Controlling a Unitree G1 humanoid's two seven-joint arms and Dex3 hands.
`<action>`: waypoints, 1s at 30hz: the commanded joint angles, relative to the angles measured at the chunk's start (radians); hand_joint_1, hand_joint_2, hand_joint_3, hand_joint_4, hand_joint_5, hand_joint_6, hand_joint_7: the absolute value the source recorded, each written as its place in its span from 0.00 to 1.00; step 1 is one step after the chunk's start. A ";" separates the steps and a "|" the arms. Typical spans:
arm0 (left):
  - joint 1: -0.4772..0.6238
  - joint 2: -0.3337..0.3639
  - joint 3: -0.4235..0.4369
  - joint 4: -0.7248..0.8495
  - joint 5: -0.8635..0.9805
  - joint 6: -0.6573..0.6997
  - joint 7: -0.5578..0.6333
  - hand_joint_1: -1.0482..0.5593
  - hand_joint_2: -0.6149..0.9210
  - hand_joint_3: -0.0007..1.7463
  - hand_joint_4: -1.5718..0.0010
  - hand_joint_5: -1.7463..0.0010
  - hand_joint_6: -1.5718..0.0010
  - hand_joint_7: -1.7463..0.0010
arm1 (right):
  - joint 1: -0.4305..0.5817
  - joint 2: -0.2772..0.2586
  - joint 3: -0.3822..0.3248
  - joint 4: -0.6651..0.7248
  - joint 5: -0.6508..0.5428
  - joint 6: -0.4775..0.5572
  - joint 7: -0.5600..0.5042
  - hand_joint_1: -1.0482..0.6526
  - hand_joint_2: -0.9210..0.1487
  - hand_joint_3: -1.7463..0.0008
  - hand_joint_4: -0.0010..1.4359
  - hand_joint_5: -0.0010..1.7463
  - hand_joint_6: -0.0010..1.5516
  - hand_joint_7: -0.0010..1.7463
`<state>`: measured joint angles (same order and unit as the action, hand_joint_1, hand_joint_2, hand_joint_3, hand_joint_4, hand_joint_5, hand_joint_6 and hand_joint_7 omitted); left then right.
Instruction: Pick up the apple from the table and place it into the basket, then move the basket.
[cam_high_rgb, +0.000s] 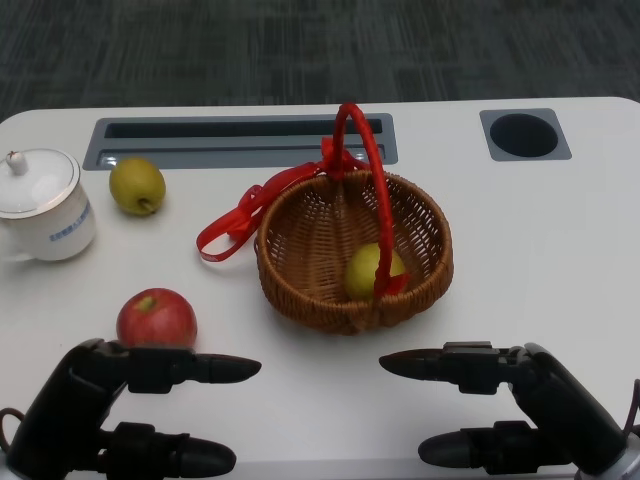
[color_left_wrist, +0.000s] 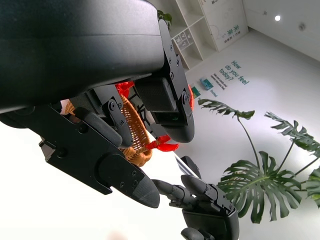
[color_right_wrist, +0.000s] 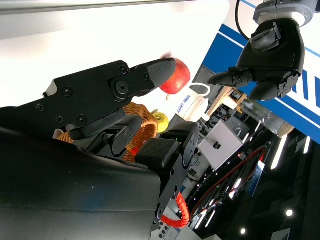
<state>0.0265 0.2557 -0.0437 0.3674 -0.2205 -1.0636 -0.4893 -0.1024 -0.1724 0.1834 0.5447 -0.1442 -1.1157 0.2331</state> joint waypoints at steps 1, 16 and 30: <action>-0.004 0.014 0.009 0.007 -0.009 0.000 -0.007 0.38 0.84 0.00 0.29 1.00 0.36 1.00 | -0.012 -0.018 -0.002 0.005 0.022 0.004 0.006 0.32 0.05 1.00 0.52 0.00 0.45 0.00; -0.022 0.006 0.038 0.018 0.043 -0.012 0.026 0.36 0.84 0.00 0.30 1.00 0.37 1.00 | -0.036 -0.020 -0.008 0.019 0.029 -0.006 0.012 0.33 0.05 1.00 0.52 0.00 0.45 0.00; -0.182 0.058 0.312 0.148 0.925 -0.052 0.664 0.15 0.82 0.00 0.54 1.00 0.60 1.00 | -0.028 -0.020 -0.008 0.003 0.019 0.002 0.010 0.32 0.04 1.00 0.52 0.00 0.44 0.00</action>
<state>-0.1329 0.2749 0.2779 0.4803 0.6581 -1.1434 0.1135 -0.1344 -0.1743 0.1809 0.5579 -0.1313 -1.1130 0.2436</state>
